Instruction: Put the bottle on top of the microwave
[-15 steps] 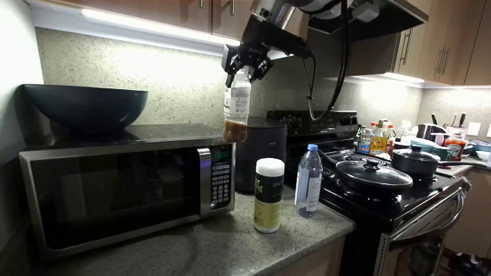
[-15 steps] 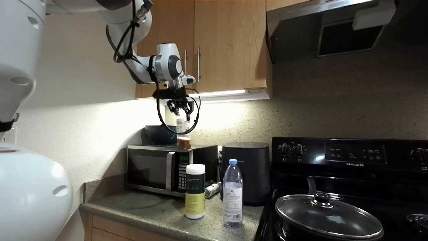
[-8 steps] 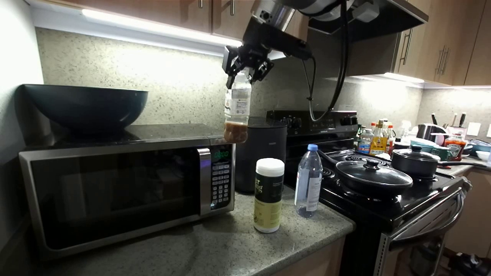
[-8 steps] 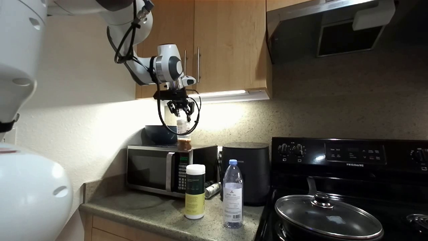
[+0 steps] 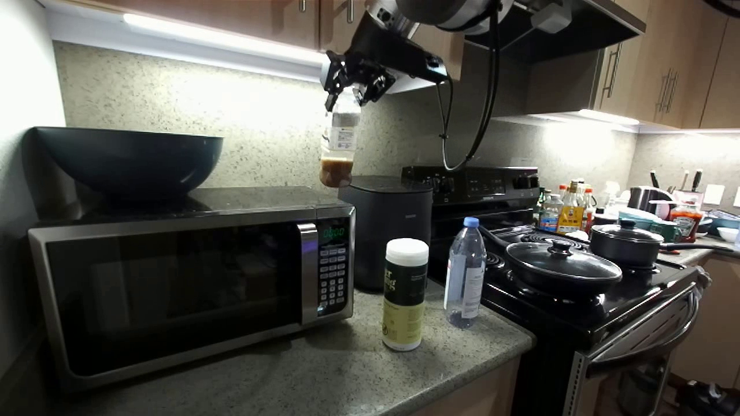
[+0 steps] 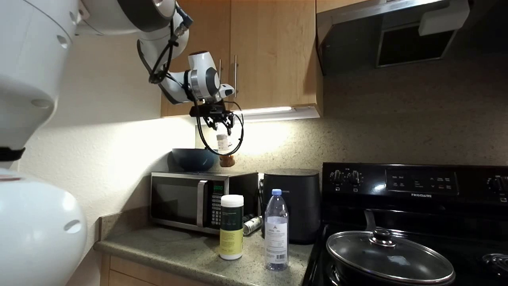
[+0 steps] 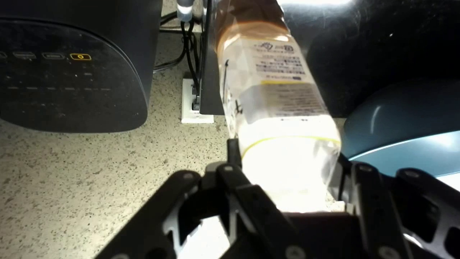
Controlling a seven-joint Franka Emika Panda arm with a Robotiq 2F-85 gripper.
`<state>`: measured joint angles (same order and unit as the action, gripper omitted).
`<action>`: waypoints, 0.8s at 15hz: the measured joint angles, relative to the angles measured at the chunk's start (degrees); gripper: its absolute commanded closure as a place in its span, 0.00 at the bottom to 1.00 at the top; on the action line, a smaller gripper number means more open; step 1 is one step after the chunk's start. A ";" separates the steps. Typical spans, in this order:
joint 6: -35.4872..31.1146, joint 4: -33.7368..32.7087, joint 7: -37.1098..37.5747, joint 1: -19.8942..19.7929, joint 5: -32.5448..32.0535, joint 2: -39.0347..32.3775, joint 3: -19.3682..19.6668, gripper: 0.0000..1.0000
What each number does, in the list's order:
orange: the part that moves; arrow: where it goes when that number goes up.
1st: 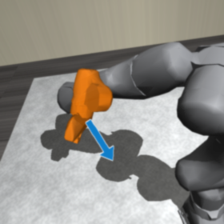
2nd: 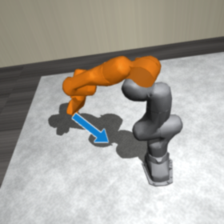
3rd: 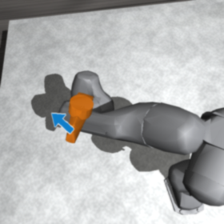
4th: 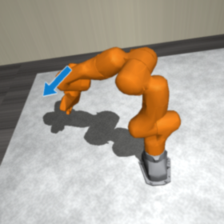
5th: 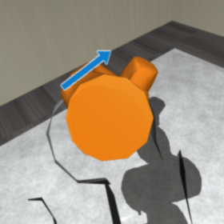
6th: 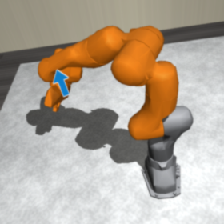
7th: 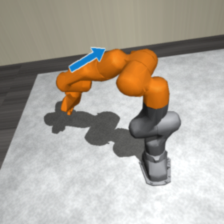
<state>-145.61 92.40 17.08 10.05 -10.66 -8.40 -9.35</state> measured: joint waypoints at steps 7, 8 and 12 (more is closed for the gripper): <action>1.08 -9.76 -4.20 1.94 1.77 -7.96 -0.26 0.72; 1.95 -11.09 -4.83 2.27 2.41 -9.01 -0.32 0.72; 6.62 -16.03 -5.93 3.00 4.84 -12.27 -0.41 0.64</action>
<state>-138.99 76.37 11.15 13.05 -5.82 -20.67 -9.76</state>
